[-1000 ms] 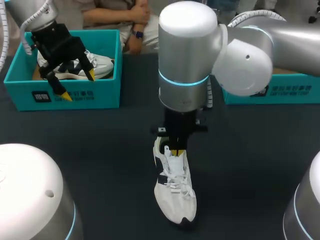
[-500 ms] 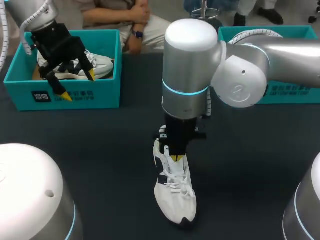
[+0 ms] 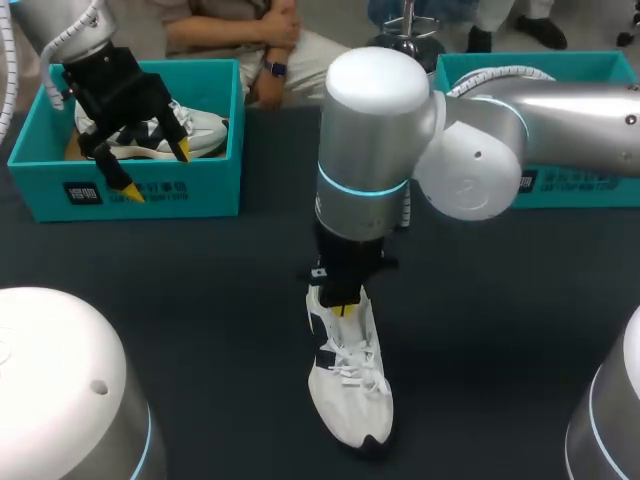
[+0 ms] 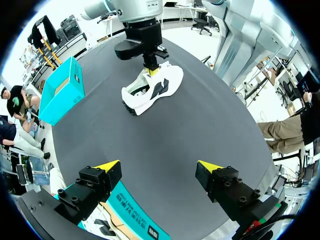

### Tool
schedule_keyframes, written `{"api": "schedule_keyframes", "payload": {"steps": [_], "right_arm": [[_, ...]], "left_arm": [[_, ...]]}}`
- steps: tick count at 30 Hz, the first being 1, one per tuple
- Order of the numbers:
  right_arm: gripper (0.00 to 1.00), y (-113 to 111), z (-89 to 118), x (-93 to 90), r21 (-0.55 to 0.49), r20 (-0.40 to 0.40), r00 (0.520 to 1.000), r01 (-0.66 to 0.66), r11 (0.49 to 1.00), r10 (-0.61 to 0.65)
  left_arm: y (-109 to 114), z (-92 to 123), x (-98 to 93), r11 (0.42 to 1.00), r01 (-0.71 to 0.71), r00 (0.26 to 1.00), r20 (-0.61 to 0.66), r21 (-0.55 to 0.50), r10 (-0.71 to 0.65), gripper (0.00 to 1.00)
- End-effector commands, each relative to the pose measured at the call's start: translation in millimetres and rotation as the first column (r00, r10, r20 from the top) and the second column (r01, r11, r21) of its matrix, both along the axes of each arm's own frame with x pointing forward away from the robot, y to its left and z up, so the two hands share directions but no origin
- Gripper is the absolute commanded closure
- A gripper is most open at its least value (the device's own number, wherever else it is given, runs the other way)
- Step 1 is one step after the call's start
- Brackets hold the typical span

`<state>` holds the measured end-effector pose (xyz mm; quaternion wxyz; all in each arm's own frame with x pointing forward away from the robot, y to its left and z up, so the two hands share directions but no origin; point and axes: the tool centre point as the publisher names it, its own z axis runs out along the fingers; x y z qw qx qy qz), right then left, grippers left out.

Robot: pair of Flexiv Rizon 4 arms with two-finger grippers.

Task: Take the shoe out of the shoebox, open the shoe tongue, remove and reinsert the insole, then place the shoe into the shoebox

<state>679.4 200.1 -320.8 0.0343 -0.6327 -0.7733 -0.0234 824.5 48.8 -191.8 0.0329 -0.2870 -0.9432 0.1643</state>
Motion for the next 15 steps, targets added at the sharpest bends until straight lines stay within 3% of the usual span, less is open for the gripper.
{"api": "schedule_keyframes", "payload": {"steps": [1, 3, 5, 6, 7, 8, 15], "right_arm": [[1.0, 2, 23, 1.7, -0.045, 0.061, 0.962, -0.265, 0.963, 0.268], [1.0, 6, 31, 3.2, -0.047, 0.074, 0.906, -0.413, 0.909, 0.416], [1.0, 11, 36, 5.2, -0.057, 0.027, 0.84, -0.54, 0.84, 0.542], [1.0, 12, 37, 7.4, -0.055, -0.004, 0.826, -0.563, 0.825, 0.563], [1.0, 9, 38, 11.3, -0.075, -0.045, 0.856, -0.517, 0.853, 0.515], [0.0, 9, 38, 11.3, -0.075, -0.045, 0.856, -0.517, 0.853, 0.515], [0.0, 9, 38, 11.3, -0.075, -0.045, 0.856, -0.517, 0.853, 0.515]], "left_arm": [[0, 0, 0.6, 1.0, 0.0, 1.0, -0.001, 0.003, 0.0, 0.0], [0, 0, 0.6, 1.0, 0.0, 1.0, -0.001, 0.003, 0.0, 0.0], [0, 0, 0.6, 1.0, 0.0, 1.0, -0.001, 0.003, 0.0, 0.0], [0, 0, 0.6, 1.0, 0.0, 1.0, -0.001, 0.003, 0.0, 0.0], [0, 0, 0.6, 1.0, 0.0, 1.0, -0.001, 0.003, 0.0, 0.0], [0, 0, 0.6, 1.0, 0.0, 1.0, -0.001, 0.003, 0.0, 0.0], [0, 0, 0.6, 1.0, 0.0, 1.0, -0.001, 0.003, 0.0, 0.0]]}}
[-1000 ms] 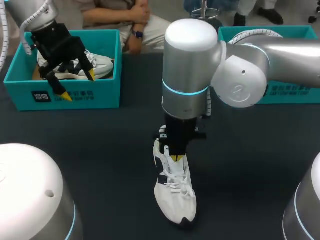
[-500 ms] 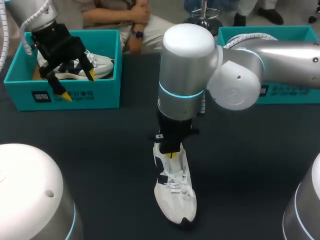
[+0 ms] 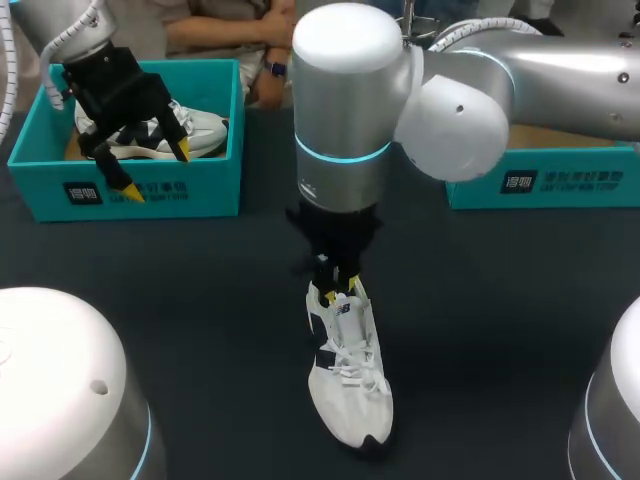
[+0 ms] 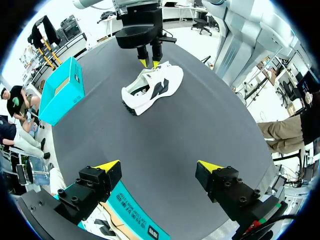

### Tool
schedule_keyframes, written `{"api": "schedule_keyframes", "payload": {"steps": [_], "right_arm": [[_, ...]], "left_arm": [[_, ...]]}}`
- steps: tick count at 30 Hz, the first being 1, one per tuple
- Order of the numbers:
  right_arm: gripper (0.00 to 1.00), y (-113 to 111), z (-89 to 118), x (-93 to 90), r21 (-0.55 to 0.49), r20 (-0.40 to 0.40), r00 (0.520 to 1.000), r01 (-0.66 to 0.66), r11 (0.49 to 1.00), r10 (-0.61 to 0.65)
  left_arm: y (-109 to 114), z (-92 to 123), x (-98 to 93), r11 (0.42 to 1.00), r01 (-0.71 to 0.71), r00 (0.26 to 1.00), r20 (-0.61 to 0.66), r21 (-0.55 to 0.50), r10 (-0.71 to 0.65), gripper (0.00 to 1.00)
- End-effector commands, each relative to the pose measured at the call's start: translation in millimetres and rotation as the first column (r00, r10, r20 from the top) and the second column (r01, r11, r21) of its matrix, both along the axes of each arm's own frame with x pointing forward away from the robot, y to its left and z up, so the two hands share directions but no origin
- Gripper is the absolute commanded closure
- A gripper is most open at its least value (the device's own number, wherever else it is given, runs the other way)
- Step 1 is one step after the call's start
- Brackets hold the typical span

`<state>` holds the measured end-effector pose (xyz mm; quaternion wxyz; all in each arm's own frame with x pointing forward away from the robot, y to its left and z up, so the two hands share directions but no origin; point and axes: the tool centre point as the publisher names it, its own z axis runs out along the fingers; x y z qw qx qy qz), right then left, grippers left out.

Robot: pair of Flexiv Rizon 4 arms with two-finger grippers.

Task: Take the shoe out of the shoebox, open the shoe tongue, remove and reinsert the insole, then place the shoe into the shoebox

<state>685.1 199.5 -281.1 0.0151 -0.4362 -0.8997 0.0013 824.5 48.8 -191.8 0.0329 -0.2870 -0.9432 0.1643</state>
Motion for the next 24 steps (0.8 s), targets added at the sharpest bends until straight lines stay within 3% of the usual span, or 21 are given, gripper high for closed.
{"api": "schedule_keyframes", "payload": {"steps": [1, 11, 14, 16, 18, 24], "right_arm": [[0.0, 9, -2, 5.6, -0.037, -0.035, 0.997, -0.073, 0.997, 0.072], [0.0, 9, -2, 5.6, -0.037, -0.035, 0.997, -0.073, 0.997, 0.072], [0.0, 3, 1, 12.8, -0.057, 0.005, 0.978, -0.208, 0.976, 0.209], [0.0, 0, 1, 18.0, -0.019, 0.084, 0.932, -0.353, 0.936, 0.353], [0.0, 0, 0, 21.9, -0.004, 0.088, 0.876, -0.476, 0.88, 0.474], [0.0, -3, 0, 29.6, 0.075, 0.152, 0.731, -0.68, 0.73, 0.665]], "left_arm": [[0, 0, 0.6, 1.0, 0.0, 1.0, -0.001, 0.003, 0.0, 0.0], [0, 0, 0.6, 1.0, 0.0, 1.0, -0.001, 0.003, 0.0, 0.0], [0, 0, 0.6, 1.0, 0.0, 1.0, -0.001, 0.003, 0.0, 0.0], [0, 0, 0.6, 1.0, 0.0, 1.0, -0.001, 0.003, 0.0, 0.0], [0, 0, 0.6, 1.0, 0.0, 1.0, -0.001, 0.003, 0.0, 0.0], [0, 0, 0.6, 1.0, 0.0, 1.0, -0.001, 0.003, 0.0, 0.0]]}}
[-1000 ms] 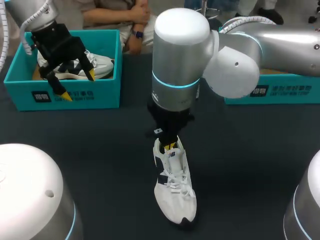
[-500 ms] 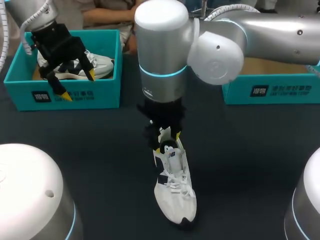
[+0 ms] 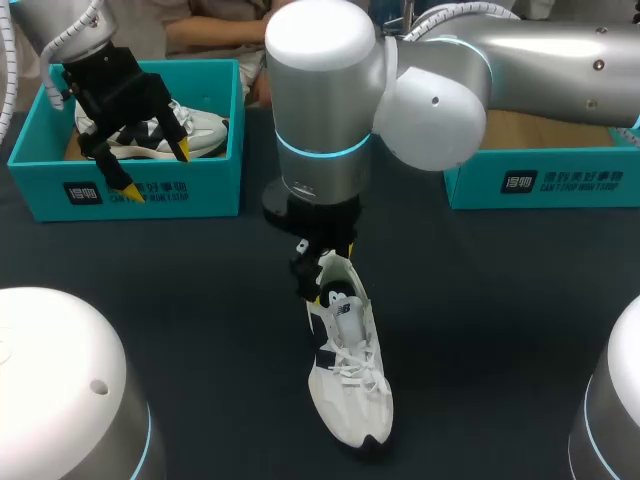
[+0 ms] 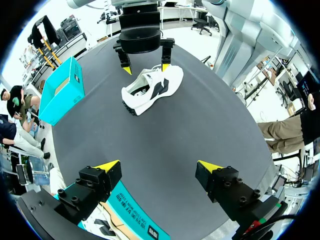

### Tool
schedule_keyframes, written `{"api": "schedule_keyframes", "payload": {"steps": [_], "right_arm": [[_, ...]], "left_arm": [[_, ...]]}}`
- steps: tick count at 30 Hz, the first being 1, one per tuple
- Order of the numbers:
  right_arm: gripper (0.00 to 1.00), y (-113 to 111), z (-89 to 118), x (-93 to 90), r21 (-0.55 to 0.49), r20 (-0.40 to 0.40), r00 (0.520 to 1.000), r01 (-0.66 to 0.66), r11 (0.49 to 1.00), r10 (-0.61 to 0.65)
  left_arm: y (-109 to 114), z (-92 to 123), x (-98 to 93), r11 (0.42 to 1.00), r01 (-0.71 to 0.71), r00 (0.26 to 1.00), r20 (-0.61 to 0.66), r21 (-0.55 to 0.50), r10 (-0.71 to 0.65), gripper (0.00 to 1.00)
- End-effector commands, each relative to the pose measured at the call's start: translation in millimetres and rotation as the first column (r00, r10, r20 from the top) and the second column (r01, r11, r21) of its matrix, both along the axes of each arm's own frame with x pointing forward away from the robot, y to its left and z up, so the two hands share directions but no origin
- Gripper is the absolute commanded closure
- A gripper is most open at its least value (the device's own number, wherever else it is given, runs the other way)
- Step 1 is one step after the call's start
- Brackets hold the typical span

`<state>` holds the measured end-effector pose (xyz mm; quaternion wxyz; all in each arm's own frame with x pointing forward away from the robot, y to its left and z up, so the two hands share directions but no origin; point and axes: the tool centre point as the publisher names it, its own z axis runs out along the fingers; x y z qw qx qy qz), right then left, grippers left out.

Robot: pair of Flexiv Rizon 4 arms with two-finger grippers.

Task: Take the shoe out of the shoebox, open the shoe tongue, remove and reinsert the insole, then place the shoe into the shoebox

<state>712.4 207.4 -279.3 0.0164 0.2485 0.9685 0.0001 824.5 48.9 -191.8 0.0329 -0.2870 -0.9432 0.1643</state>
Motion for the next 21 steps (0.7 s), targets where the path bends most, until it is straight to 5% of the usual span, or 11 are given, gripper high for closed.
{"api": "schedule_keyframes", "payload": {"steps": [1, 5, 7, 21], "right_arm": [[0.0, -9.5, -2.0, 3.6, 0.128, 0.048, 0.917, -0.399, 0.908, 0.396], [0.0, -11.7, -3.3, 8.3, 0.122, 0.082, 0.837, -0.548, 0.828, 0.541], [0.0, -12.8, -1.0, 8.8, 0.028, 0.083, 0.792, -0.608, 0.793, 0.604], [0.0, -12.8, -1.0, 8.8, 0.028, 0.083, 0.792, -0.608, 0.793, 0.604]], "left_arm": [[-0.1, 0.0, 0.6, 1.0, 0.0, 1.0, -0.001, 0.003, 0.0, 0.0], [-0.1, 0.0, 0.6, 1.0, 0.0, 1.0, -0.001, 0.003, 0.0, 0.0], [-0.1, 0.0, 0.6, 1.0, 0.0, 1.0, -0.001, 0.003, 0.0, 0.0], [-0.1, 0.0, 0.6, 1.0, 0.0, 1.0, -0.001, 0.003, 0.0, 0.0]]}}
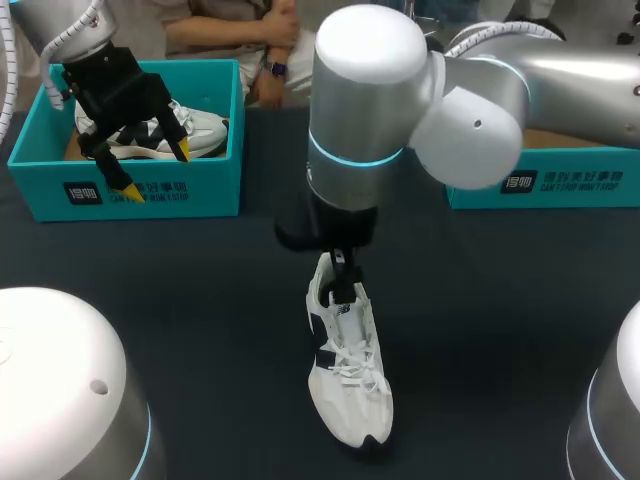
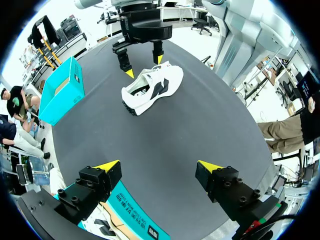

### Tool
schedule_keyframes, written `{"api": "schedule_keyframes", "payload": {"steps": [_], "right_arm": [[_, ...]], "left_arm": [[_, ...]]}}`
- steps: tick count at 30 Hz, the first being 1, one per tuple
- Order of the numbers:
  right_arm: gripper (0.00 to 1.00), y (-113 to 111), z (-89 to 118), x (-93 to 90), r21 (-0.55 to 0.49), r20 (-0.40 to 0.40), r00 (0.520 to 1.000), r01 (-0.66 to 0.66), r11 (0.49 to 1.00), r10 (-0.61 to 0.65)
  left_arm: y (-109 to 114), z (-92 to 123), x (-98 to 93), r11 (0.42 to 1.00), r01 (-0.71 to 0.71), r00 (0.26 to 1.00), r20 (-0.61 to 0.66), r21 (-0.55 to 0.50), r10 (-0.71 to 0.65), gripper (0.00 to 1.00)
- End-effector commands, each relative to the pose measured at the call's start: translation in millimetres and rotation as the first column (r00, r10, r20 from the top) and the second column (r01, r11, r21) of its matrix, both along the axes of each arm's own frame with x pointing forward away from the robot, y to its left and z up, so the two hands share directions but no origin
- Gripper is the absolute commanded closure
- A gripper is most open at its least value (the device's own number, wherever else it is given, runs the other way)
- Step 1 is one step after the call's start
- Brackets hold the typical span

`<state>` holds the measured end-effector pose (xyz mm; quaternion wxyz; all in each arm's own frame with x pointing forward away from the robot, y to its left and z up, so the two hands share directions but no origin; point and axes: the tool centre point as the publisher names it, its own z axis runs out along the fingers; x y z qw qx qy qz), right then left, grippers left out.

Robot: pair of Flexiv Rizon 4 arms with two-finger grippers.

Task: Take the shoe out of the shoebox, open the shoe tongue, remove and reinsert the insole, then place the shoe into the shoebox

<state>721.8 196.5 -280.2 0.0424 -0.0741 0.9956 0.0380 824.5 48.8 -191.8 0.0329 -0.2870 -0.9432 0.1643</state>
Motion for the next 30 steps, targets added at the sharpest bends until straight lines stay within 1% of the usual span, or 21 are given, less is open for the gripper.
{"api": "schedule_keyframes", "payload": {"steps": [1, 4, 6, 8, 13, 18, 22, 30], "right_arm": [[0.0, -2, 0, -0.7, 0.004, 0.001, 1.0, -0.001, 1.0, 0.001], [0.0, -2, 0, -0.7, 0.004, 0.001, 1.0, -0.001, 1.0, 0.001], [0.0, -2, 3, 4.1, 0.004, -0.011, 1.0, 0.0, 1.0, 0.0], [0.0, -1, 6, 8.7, -0.023, -0.015, 1.0, 0.012, 1.0, -0.012], [0.0, 6, 6, 24.3, -0.054, -0.016, 1.0, 0.016, 0.998, -0.017], [0.0, 12, -3, 42.7, -0.075, -0.016, 1.0, 0.013, 0.997, -0.014], [0.0, 14, -15, 55.4, -0.068, -0.002, 1.0, 0.029, 0.997, -0.029], [0.0, 14, -32, 66.4, -0.074, 0.015, 0.998, 0.055, 0.996, -0.054]], "left_arm": [[0, 0, 0.6, 1.0, 0.0, 1.0, -0.001, 0.003, 0.0, 0.0], [0, 0, 0.6, 1.0, 0.0, 1.0, -0.001, 0.003, 0.0, 0.0], [0, 0, 0.6, 1.0, 0.0, 1.0, -0.001, 0.003, 0.0, 0.0], [0, 0, 0.6, 1.0, 0.0, 1.0, -0.001, 0.003, 0.0, 0.0], [0, 0, 0.6, 1.0, 0.0, 1.0, -0.001, 0.003, 0.0, 0.0], [0, 0, 0.6, 1.0, 0.0, 1.0, -0.001, 0.003, 0.0, 0.0], [0, 0, 0.6, 1.0, 0.0, 1.0, -0.001, 0.003, 0.0, 0.0], [0, 0, 0.6, 1.0, 0.0, 1.0, -0.001, 0.003, 0.0, 0.0]]}}
